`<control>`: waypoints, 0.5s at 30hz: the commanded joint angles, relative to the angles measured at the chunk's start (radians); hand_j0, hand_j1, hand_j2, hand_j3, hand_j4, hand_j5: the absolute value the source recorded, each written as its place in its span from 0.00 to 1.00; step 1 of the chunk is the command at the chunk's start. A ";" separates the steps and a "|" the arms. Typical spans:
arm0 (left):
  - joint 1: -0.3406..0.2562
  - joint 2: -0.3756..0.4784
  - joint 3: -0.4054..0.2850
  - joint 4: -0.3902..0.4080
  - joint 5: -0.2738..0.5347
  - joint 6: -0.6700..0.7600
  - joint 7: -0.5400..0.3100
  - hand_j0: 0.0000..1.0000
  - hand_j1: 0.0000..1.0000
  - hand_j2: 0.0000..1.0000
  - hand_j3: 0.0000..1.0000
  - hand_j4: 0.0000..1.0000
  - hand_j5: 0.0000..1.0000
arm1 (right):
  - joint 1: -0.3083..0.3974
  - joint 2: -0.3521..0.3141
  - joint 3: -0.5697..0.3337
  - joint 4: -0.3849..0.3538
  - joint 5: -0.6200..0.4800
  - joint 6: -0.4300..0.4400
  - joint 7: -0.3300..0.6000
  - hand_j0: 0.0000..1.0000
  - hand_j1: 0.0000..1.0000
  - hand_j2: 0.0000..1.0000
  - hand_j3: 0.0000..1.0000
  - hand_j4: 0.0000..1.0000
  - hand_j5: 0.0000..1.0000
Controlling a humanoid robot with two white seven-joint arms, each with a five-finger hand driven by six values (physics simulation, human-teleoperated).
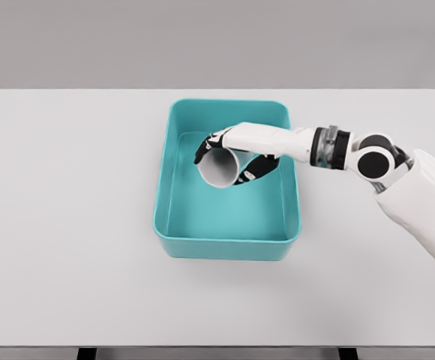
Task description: Put the paper cup into the basket with your right arm
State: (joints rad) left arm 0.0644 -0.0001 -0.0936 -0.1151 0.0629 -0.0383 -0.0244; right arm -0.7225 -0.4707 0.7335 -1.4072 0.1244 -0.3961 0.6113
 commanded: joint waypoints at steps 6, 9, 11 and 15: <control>0.000 0.000 0.000 0.000 0.000 0.000 0.000 1.00 1.00 1.00 1.00 1.00 1.00 | 0.000 -0.002 0.006 -0.004 0.003 0.007 0.000 0.95 0.95 0.95 0.95 0.95 0.95; 0.000 0.000 0.000 0.000 0.000 0.000 0.000 1.00 1.00 1.00 1.00 1.00 1.00 | 0.000 -0.002 0.006 -0.007 0.003 0.007 0.000 0.95 0.95 0.95 0.95 0.95 0.95; 0.000 0.000 0.000 0.000 0.000 0.000 0.000 1.00 1.00 1.00 1.00 1.00 1.00 | 0.000 -0.003 0.006 -0.012 0.003 0.005 0.000 0.95 0.95 0.95 0.95 0.95 0.95; 0.000 0.000 0.000 0.000 0.000 0.000 0.000 1.00 1.00 1.00 1.00 1.00 1.00 | -0.002 -0.026 -0.020 -0.078 -0.015 0.002 0.000 0.99 0.99 0.99 0.99 0.99 0.99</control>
State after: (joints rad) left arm 0.0644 -0.0001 -0.0936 -0.1151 0.0629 -0.0383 -0.0244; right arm -0.7133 -0.4877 0.7172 -1.4560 0.1250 -0.3956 0.6114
